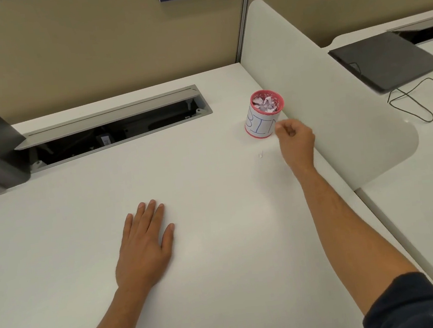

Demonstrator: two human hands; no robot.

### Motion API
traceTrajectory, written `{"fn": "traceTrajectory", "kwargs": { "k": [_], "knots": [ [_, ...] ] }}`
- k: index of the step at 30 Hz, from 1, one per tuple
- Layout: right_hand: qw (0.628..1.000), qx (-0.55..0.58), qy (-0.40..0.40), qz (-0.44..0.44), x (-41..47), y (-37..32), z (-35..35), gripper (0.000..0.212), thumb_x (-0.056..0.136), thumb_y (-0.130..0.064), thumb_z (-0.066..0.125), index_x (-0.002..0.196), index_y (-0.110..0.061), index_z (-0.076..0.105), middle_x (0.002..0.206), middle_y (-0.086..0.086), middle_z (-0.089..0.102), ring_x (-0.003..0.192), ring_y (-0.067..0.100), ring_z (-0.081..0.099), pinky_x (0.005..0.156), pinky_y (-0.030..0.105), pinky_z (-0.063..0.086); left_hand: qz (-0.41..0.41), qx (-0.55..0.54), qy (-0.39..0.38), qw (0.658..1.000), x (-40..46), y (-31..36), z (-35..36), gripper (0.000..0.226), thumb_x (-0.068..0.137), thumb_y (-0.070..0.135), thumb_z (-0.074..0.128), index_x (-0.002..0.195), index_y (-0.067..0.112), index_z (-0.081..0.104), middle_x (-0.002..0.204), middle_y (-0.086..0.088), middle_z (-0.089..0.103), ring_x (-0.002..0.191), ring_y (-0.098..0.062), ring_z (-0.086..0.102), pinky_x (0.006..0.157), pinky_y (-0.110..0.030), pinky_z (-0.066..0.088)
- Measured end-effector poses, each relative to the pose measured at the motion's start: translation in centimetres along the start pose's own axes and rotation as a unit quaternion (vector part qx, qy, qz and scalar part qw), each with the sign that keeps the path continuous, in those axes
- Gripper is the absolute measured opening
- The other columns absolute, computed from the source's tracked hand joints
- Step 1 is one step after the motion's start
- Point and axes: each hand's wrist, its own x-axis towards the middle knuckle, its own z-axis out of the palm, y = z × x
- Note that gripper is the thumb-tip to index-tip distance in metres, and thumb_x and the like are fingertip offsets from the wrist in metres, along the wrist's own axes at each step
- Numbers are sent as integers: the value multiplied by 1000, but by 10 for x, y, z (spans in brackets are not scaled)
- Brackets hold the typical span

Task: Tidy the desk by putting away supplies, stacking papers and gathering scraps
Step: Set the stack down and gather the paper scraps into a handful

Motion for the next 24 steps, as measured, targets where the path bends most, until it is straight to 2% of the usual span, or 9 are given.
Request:
{"fn": "traceTrajectory", "kwargs": {
  "k": [2,4,7,14,18,24],
  "knots": [
    [992,-96,-85,1,-11,12,3,16,86,-23,69,94,-10,74,90,5,71,81,12,64,82,27,49,1,2,0,1000,0,0,0,66,96,54,16,152,23,29,160,8,20,149,-7,6,122,-30,-3],
    [975,-168,-145,-8,-18,17,9,29,83,-28,74,103,-7,73,100,10,69,89,23,64,87,29,46,1,3,-1,1000,0,0,0,65,96,54,16,152,23,29,160,8,20,149,-7,6,122,-30,-2],
    [958,-227,-172,-25,-22,18,17,31,84,-25,74,103,-1,72,103,15,68,94,29,64,85,33,47,-1,-2,-4,1000,0,0,0,66,95,55,15,152,24,28,161,9,19,149,-6,4,122,-30,-3],
    [945,-273,-162,-73,-21,20,24,10,90,-12,66,89,-4,72,96,13,72,91,31,65,79,37,51,-3,-5,1,1000,-1,-1,0,66,95,56,15,152,25,27,161,11,17,149,-4,2,121,-26,-7],
    [972,-184,-104,-101,-17,4,17,9,87,-12,68,90,-7,75,93,10,73,86,25,65,77,26,46,-1,-8,6,1000,-1,0,0,64,96,55,17,151,25,29,160,10,20,149,-6,5,120,-26,-6],
    [993,-57,-1,-107,22,-33,5,14,83,-16,72,94,-9,77,90,7,75,79,18,68,79,29,53,1,-2,7,1000,-1,0,-1,64,96,54,18,151,24,31,160,9,22,149,-7,8,120,-25,-6]
  ]
}}
